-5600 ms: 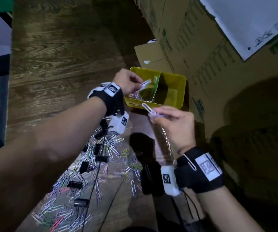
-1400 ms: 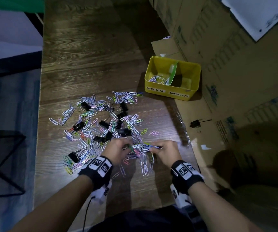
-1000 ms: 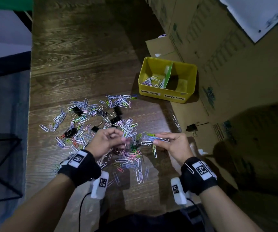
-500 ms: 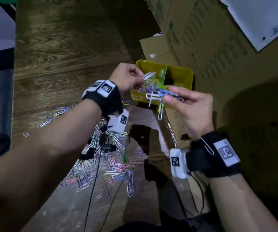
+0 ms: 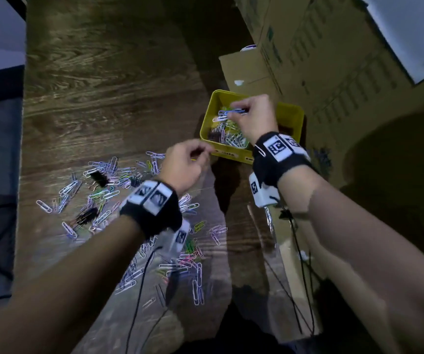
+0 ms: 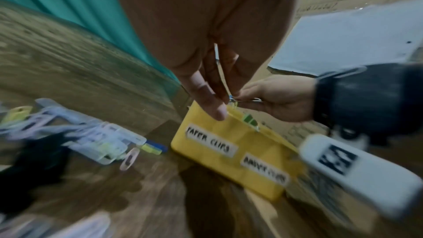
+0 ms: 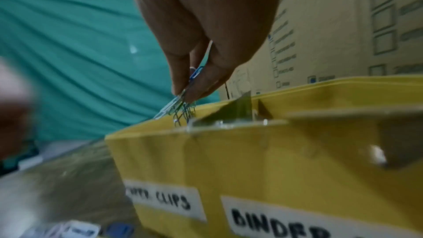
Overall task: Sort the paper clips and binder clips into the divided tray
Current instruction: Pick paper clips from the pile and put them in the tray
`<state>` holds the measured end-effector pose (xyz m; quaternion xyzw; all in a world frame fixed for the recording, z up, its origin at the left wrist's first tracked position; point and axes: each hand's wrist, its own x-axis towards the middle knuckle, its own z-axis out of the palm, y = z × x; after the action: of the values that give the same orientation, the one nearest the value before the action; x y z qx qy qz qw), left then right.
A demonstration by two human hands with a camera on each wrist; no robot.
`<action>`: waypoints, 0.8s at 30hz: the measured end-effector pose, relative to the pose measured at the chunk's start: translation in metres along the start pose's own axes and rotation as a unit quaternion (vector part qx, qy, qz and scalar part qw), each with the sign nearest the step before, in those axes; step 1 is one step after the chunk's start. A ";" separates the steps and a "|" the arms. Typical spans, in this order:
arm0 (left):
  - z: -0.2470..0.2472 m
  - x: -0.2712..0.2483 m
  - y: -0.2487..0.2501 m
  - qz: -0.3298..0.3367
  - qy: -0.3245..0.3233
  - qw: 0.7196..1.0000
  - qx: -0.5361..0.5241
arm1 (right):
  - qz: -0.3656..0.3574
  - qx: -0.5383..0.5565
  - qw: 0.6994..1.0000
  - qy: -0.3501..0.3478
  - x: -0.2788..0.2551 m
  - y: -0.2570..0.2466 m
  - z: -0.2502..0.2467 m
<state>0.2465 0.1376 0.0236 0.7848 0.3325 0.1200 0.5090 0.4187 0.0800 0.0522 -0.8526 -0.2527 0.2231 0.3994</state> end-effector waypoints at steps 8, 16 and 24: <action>-0.021 -0.126 -0.060 -0.026 -0.259 0.955 0.144 | -0.107 -0.152 0.979 -0.080 -0.032 -0.005 0.005; -0.040 -0.201 -0.093 -0.095 -0.432 0.816 0.372 | 0.017 -0.076 0.865 -0.496 -0.164 0.056 0.033; 0.009 -0.180 -0.073 -0.007 -0.354 0.871 0.341 | 0.121 -0.056 0.810 -0.571 -0.257 0.106 0.094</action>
<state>0.0874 0.0339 -0.0174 0.8972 0.1561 -0.2899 0.2943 0.1922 -0.0818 -0.0409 -0.6164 -0.3421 0.7015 0.1045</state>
